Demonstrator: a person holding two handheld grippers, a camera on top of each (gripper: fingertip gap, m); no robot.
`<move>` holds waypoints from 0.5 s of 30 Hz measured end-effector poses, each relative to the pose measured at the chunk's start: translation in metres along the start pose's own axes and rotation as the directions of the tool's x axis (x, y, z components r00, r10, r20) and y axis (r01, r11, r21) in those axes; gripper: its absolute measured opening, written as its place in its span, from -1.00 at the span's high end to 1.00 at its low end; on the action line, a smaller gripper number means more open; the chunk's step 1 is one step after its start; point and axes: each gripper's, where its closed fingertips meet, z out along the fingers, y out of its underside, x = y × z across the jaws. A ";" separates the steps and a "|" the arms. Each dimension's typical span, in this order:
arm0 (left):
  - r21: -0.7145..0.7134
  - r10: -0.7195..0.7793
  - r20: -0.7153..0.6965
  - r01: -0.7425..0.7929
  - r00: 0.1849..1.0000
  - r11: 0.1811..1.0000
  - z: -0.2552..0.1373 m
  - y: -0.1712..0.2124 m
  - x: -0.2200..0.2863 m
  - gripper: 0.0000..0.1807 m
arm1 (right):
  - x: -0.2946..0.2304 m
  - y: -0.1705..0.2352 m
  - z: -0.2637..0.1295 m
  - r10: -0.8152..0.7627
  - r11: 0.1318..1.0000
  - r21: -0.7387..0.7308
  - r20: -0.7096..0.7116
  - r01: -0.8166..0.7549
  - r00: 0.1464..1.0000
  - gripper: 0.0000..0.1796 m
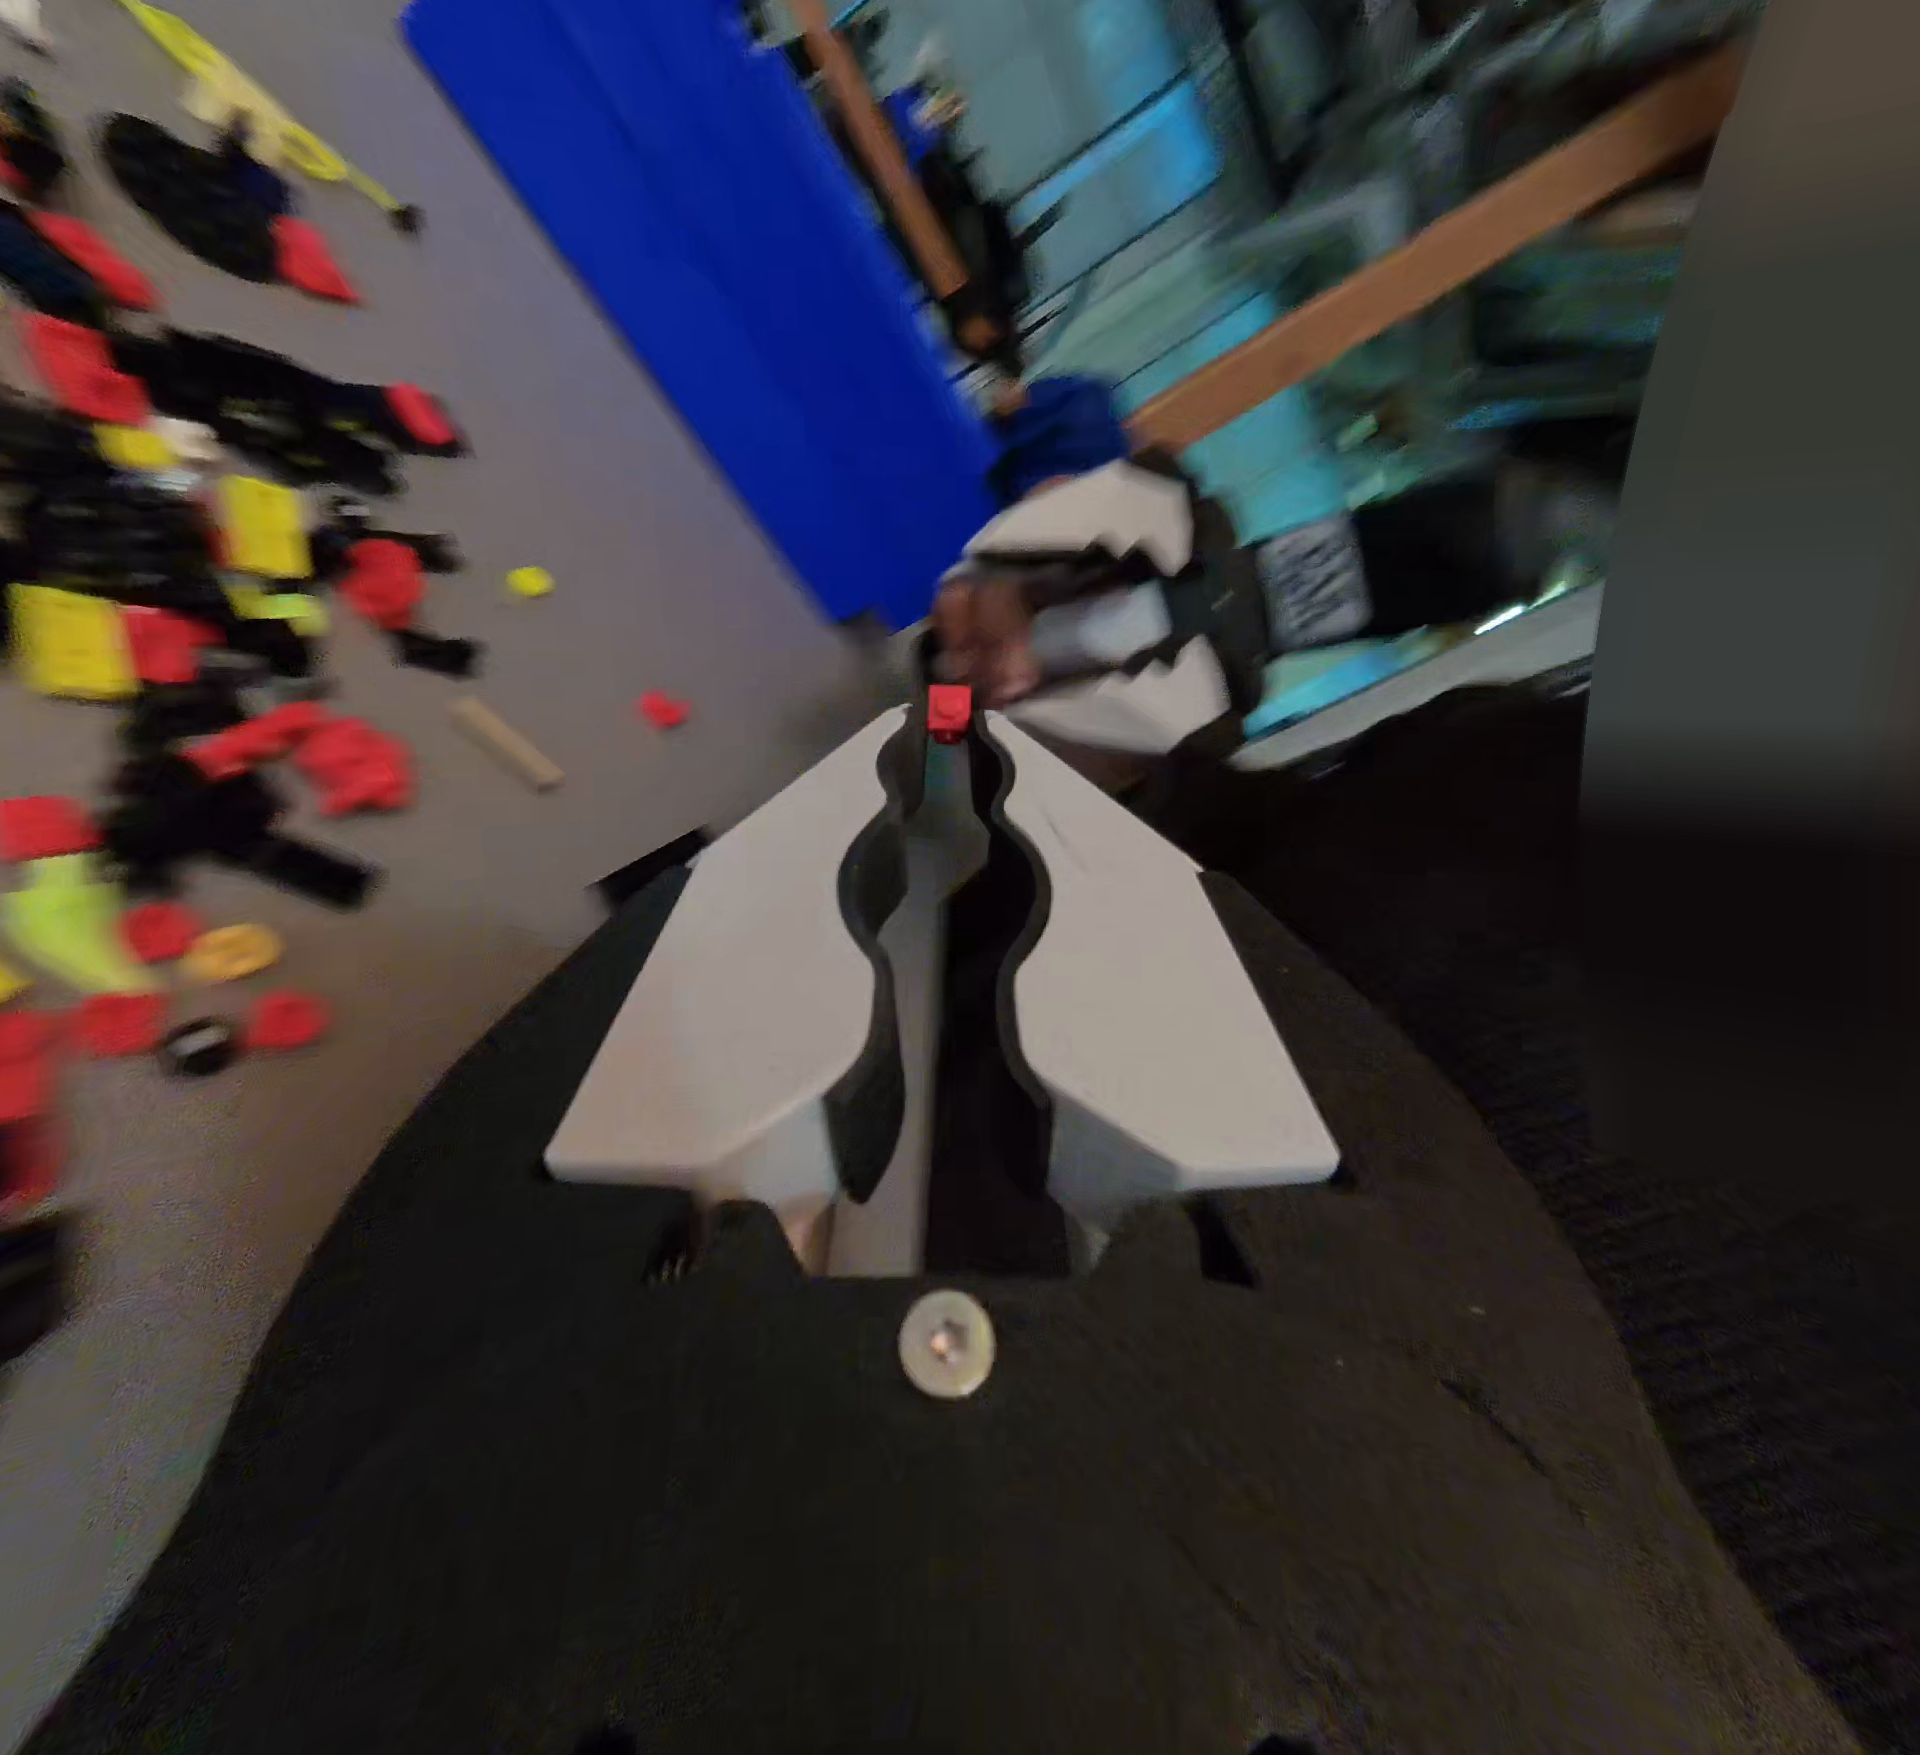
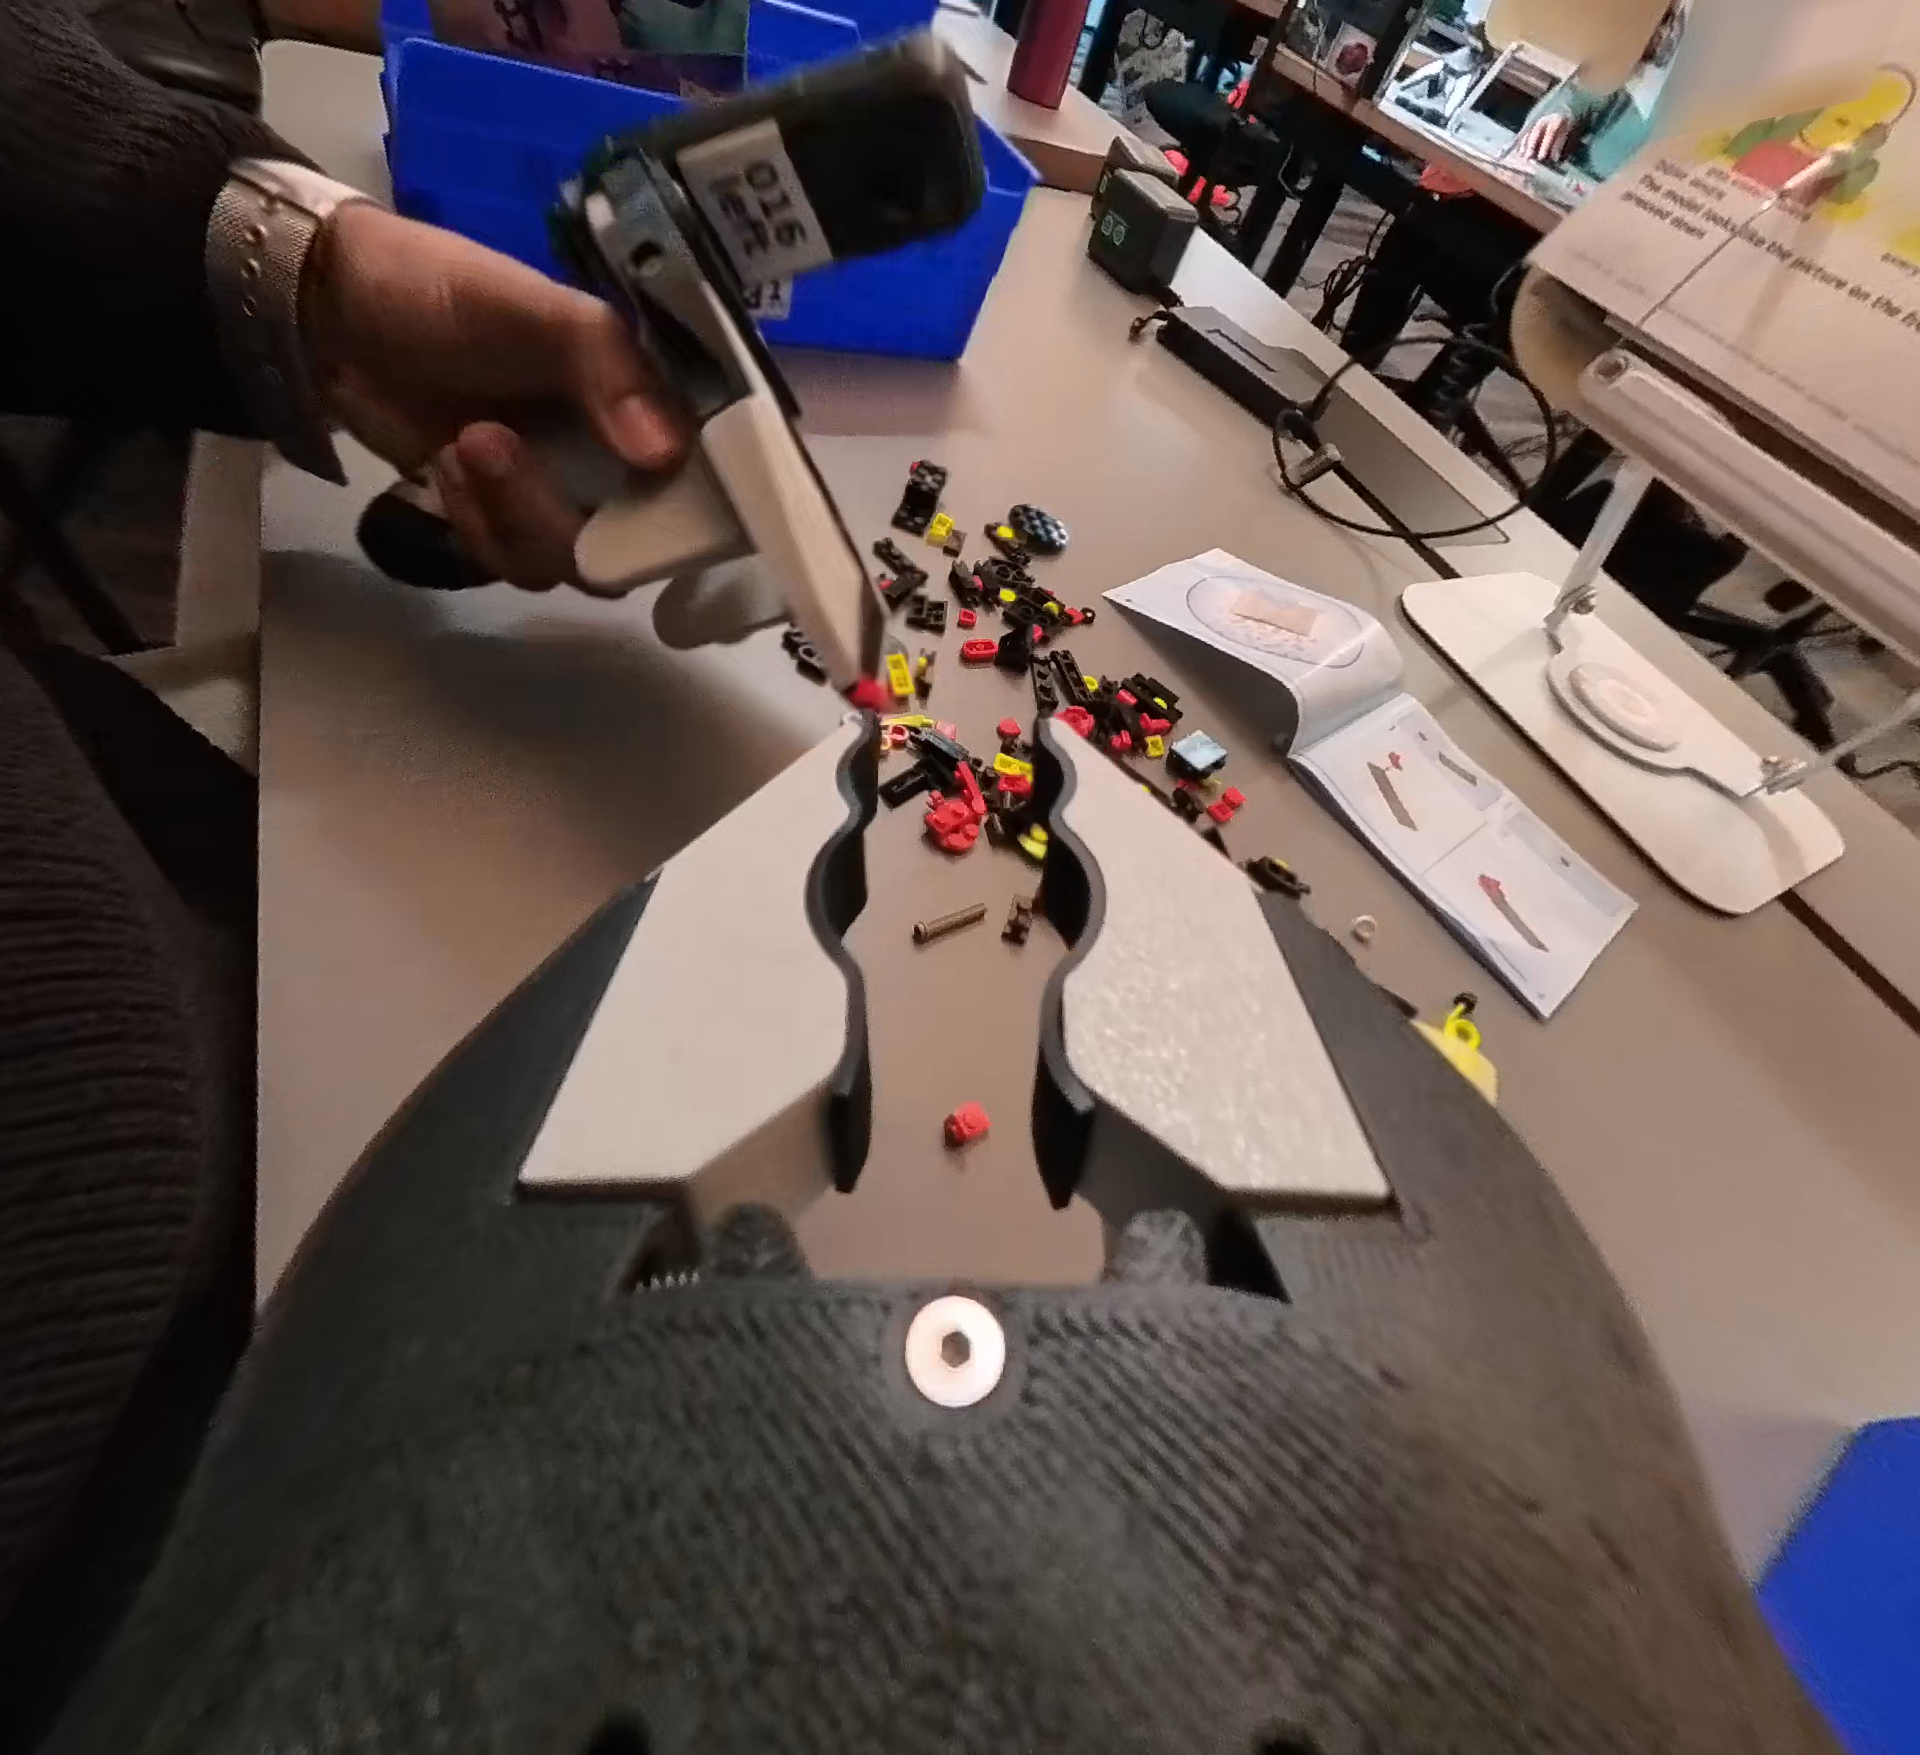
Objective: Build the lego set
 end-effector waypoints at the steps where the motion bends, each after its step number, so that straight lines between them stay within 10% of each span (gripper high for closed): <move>1: -0.075 0.094 0.099 -0.087 0.991 0.993 -0.004 0.007 -0.010 0.94 | 0.002 0.001 -0.001 0.019 1.000 -0.001 0.001 -0.019 1.000 0.69; 6: -0.549 0.593 0.360 -0.351 0.720 0.759 -0.030 0.046 -0.065 0.93 | 0.010 0.009 -0.003 0.091 0.996 -0.022 -0.001 -0.091 0.996 0.70; 15: -0.698 0.742 0.235 -0.423 0.628 0.578 -0.020 0.070 -0.074 0.93 | -0.014 0.039 0.009 0.098 0.979 -0.188 0.098 -0.079 0.990 0.75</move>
